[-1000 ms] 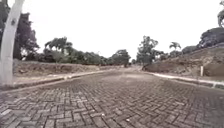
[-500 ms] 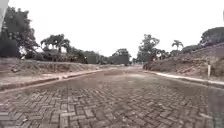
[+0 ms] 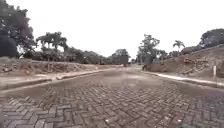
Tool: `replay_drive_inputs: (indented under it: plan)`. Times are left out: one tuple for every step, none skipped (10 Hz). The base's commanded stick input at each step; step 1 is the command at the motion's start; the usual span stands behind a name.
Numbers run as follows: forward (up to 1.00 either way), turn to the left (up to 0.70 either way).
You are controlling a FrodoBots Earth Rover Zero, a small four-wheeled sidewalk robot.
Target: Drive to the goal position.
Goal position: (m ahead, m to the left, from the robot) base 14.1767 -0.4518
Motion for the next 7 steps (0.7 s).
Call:
replay_drive_inputs:
  plan:
    - [1.0,0.0]
    - [1.0,0.0]
    - [1.0,0.0]
    - [1.0,0.0]
    - [1.0,0.0]
    - [1.0,0.0]
    - [1.0,0.0]
